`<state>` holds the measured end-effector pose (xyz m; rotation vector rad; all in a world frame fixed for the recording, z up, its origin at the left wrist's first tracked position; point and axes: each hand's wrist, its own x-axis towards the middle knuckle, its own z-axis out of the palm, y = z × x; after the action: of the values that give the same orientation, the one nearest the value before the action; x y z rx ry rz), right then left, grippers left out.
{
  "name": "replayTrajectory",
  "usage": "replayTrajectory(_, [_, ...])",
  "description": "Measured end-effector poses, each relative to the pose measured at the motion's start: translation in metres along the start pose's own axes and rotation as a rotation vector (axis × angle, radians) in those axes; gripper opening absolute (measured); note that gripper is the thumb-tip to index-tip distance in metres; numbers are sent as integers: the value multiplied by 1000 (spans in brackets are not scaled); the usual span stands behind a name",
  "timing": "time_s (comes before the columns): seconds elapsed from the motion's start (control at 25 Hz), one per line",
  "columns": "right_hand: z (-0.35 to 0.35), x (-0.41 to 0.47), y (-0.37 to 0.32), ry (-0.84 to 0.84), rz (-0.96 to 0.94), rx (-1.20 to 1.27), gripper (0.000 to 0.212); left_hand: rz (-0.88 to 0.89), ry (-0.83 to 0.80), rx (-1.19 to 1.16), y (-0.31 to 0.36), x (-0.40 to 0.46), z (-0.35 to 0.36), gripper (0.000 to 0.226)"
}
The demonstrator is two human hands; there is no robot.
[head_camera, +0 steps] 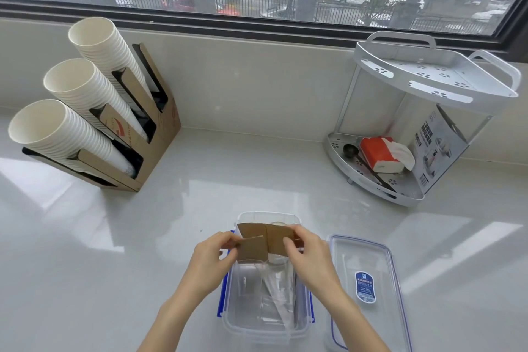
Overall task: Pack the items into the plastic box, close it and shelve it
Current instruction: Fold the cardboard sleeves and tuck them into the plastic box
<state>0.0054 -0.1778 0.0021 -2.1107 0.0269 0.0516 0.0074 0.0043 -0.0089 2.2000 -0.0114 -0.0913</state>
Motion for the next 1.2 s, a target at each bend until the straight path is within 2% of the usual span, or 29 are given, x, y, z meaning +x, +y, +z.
replayTrajectory(0.16, [-20,-1,-8,135,-24,147,34,-27,126,-204,10,-2,-6,17])
replayTrajectory(0.28, [-31,-3,-13,207,-32,276,30,-82,202,-404,17,-5,-10,12])
replayTrajectory(0.36, [-35,-4,-14,226,-8,411,23,-146,200,-567,21,-7,-11,12])
replayTrajectory(0.48, [-35,-7,-15,187,45,545,19,-218,178,-692,24,-12,-10,18])
replayTrajectory(0.72, [-24,-16,-14,198,75,657,20,-303,171,-745,22,-19,-9,20])
replayTrajectory(1.0, [-12,-22,-21,226,-58,597,24,-335,122,-781,28,-20,-3,20])
replayTrajectory(1.12, [-9,-20,-20,175,-24,645,23,-322,87,-832,28,-21,-2,20])
replayTrajectory(1.2, [-7,-21,-17,137,-12,578,25,-304,55,-890,28,-22,-2,22])
